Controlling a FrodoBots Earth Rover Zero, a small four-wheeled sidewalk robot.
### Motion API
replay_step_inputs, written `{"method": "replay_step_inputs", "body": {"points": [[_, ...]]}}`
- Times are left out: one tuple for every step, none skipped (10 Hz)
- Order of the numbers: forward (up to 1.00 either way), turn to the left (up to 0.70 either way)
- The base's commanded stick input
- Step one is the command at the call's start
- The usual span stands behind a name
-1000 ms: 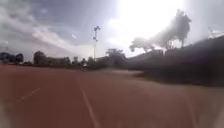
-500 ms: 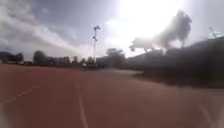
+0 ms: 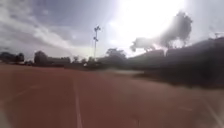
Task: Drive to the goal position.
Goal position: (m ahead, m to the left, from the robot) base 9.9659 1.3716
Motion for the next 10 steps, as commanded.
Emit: {"method": "replay_step_inputs", "body": {"points": [[0.70,0.00],[0.70,0.00],[0.70,0.00],[0.70,0.00],[0.70,0.00],[0.70,0.00],[0.70,0.00],[0.70,0.00],[0.70,0.00],[0.70,0.00]]}}
